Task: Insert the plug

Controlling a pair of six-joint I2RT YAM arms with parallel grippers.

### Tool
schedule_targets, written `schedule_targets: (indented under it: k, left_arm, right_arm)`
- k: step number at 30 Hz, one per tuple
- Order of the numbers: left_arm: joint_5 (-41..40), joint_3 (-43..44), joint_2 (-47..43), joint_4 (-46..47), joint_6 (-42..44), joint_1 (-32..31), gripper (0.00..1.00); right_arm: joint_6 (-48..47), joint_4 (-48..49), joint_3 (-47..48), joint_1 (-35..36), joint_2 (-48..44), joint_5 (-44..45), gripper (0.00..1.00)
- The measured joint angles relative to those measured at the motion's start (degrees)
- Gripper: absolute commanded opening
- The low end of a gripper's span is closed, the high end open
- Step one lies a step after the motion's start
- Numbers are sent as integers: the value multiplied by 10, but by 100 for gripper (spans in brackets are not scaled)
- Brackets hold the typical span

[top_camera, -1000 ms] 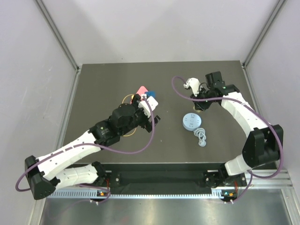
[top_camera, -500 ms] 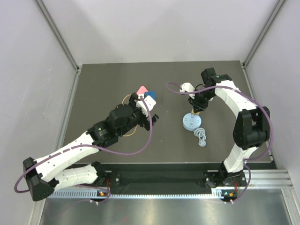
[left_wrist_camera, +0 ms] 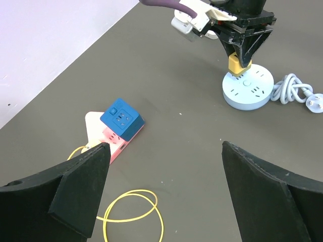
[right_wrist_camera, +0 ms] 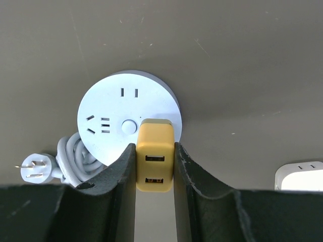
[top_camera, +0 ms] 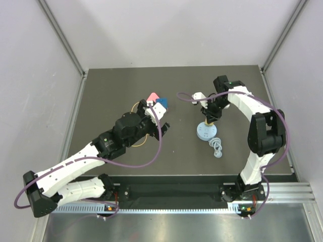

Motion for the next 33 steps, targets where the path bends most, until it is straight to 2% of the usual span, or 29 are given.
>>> schedule_targets:
  k: [19,33]
  left_arm:
    - [0,-3,-2,0,0,-1,96]
    - [-1,-3,-10,0,2,-1,96]
  right_arm:
    - [-2,-1,-2,18,5,2,0]
    - [3,62,-61,19,-19,4,0]
